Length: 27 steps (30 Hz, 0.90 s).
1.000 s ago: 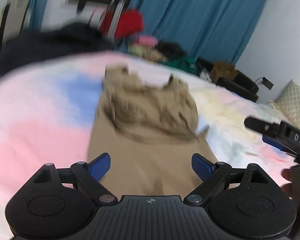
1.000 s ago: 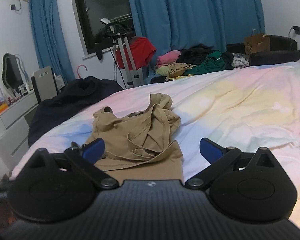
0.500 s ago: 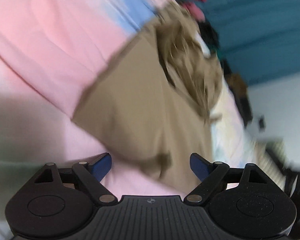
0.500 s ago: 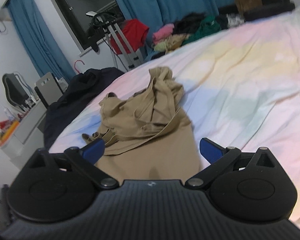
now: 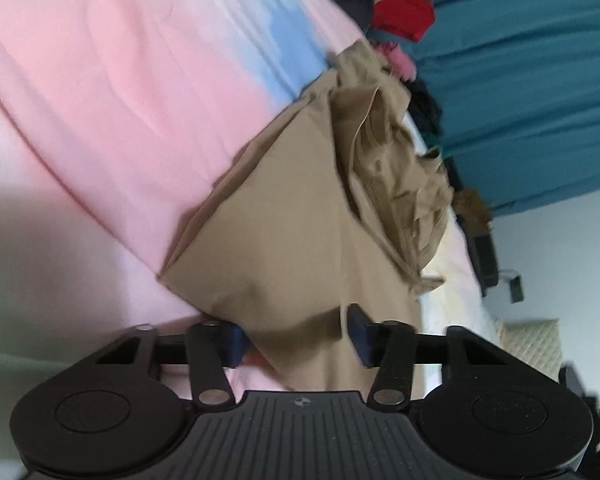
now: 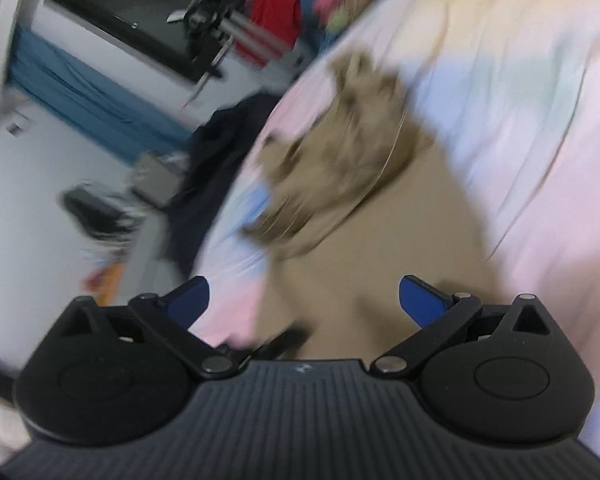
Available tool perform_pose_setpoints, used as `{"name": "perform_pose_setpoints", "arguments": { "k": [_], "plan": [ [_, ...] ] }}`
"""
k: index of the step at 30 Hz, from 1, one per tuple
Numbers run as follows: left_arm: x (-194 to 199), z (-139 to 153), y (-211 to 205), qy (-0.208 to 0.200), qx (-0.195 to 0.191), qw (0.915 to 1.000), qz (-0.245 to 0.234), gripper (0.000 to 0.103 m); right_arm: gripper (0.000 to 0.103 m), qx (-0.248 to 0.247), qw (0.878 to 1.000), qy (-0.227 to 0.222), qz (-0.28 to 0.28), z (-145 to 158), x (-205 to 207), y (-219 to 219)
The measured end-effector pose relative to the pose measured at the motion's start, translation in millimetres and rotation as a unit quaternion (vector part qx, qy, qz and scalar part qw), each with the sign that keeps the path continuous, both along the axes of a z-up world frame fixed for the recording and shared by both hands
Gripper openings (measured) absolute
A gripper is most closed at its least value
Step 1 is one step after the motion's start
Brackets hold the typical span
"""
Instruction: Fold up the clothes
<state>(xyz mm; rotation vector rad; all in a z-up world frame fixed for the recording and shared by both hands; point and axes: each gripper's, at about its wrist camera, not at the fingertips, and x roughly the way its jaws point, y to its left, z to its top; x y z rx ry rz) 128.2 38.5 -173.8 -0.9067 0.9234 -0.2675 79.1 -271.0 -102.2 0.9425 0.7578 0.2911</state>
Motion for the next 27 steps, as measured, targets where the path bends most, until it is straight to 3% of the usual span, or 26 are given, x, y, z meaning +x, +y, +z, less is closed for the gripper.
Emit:
{"name": "perform_pose_setpoints", "arguments": {
  "k": [2,7,9,11,12,14,17,20,23,25,27],
  "plan": [
    [-3,6,-1,-0.028,-0.004,0.9996,0.008,0.014,0.103,0.014,1.000,0.015,-0.017,-11,-1,-1],
    [-6,21,-2,-0.094,-0.023,0.9951,0.022,0.013,0.102,0.050,0.996,0.051,-0.058,-37,-4,-5],
    [-3,18,-3,-0.086,-0.022,0.9959,0.020,0.013,0.101,0.064,0.993,0.066,-0.074,-48,-5,-6],
    [3,8,-3,-0.050,-0.024,0.9982,0.022,0.021,0.093,0.078,0.990,0.081,-0.091,-59,-6,-8],
    [6,3,-2,-0.033,-0.024,0.9989,0.023,0.027,0.083,0.085,0.988,0.088,-0.099,-64,-6,-9],
    [11,-9,-1,-0.002,-0.023,0.9994,0.024,0.031,0.075,0.099,0.983,0.103,-0.115,-75,-7,-10],
    [16,-18,0,0.020,-0.029,0.9989,0.031,0.025,0.074,0.112,0.977,0.120,-0.138,-87,-8,-12],
    [12,-15,2,0.003,-0.035,0.9989,0.032,0.019,0.075,0.090,0.978,0.114,-0.150,-85,-9,-14],
    [9,-4,4,-0.025,-0.038,0.9986,0.026,0.015,0.057,0.068,0.978,0.109,-0.163,-82,-9,-16],
    [5,4,5,-0.041,-0.047,0.9978,0.025,0.014,0.022,0.055,0.979,0.102,-0.170,-79,-10,-18],
    [3,8,7,-0.051,-0.062,0.9963,0.030,0.012,0.017,0.049,0.980,0.086,-0.173,-72,-11,-22]
  ]
}}
